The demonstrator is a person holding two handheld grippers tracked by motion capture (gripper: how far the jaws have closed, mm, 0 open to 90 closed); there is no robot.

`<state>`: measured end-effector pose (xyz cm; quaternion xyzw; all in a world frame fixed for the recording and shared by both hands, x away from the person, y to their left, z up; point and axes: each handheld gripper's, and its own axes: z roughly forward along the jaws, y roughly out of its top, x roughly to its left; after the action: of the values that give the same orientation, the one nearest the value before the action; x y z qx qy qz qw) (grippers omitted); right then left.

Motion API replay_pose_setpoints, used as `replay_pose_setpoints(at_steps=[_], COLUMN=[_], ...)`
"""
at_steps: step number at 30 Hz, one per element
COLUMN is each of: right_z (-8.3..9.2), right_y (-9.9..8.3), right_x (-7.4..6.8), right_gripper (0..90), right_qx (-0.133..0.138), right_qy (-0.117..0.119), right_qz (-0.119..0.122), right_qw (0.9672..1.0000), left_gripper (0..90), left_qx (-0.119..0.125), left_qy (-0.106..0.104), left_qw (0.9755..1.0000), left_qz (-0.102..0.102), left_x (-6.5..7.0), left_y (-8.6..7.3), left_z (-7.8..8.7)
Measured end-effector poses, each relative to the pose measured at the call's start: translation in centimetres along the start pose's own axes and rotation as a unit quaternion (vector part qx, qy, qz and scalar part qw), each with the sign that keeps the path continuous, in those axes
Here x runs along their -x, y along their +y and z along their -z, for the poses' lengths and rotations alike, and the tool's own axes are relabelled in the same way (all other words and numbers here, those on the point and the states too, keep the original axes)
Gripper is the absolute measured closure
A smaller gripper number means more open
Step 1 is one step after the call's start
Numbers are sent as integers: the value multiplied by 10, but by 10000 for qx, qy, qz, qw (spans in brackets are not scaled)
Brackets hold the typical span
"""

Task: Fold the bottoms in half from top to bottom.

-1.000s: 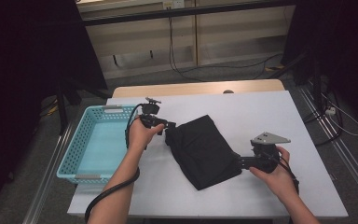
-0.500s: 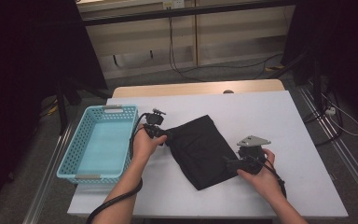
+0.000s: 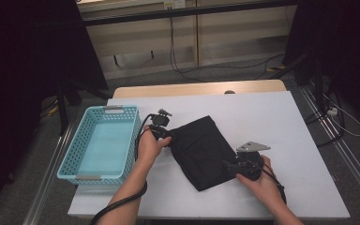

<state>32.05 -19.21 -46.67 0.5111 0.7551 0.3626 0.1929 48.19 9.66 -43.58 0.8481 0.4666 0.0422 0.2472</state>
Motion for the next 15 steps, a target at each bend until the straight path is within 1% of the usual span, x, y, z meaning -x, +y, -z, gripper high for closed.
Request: replay_pose_setpoints(at_steps=[2,3,4,6,7,8,9,11,12,13,14,15], right_z=[0,0,0,0,0,0,0,0,0,0,-1,-2], right_y=[1,1,2,4,4,4,3,1,2,2,2,1], right_x=[-1,-1,-1,-2,-3,-4,-5,-7,-8,-7,-7,-8], right_gripper=[342,348,354,396,439,486,518,566,612,689,799,801], right_qx=[-14,-32,-78,-127,-118,-103,-68,15,20,20,44,74], right_qy=[-40,-51,-39,-57,-64,-33,-23,-75,-83,-5,143,259], right_qz=[-38,-50,-58,-114,-124,-136,-214,-339,-348,-393,-487,-579], right_qw=[10000,10000,9999,9998,9998,9998,9997,9994,9994,9992,9987,9980], left_gripper=[597,605,611,638,664,716,747,749,751,752,757,766], left_qx=[-56,-82,-107,-139,-163,-173,-179,-205,-210,-221,-225,-211], left_qy=[-14,2,16,27,-23,-141,-143,-153,-156,-159,-156,-162], left_qw=[10000,10000,9999,9999,9997,9994,9992,9990,9989,9988,9987,9986], left_qz=[39,25,68,99,169,260,317,361,383,407,425,456], left_x=[0,0,2,3,3,3,3,3,3,2,3,3], left_y=[1,2,3,4,4,4,4,5,5,5,5,5], left_z=[0,0,0,-1,-1,-1,-1,-1,-1,-1,-1,-1])
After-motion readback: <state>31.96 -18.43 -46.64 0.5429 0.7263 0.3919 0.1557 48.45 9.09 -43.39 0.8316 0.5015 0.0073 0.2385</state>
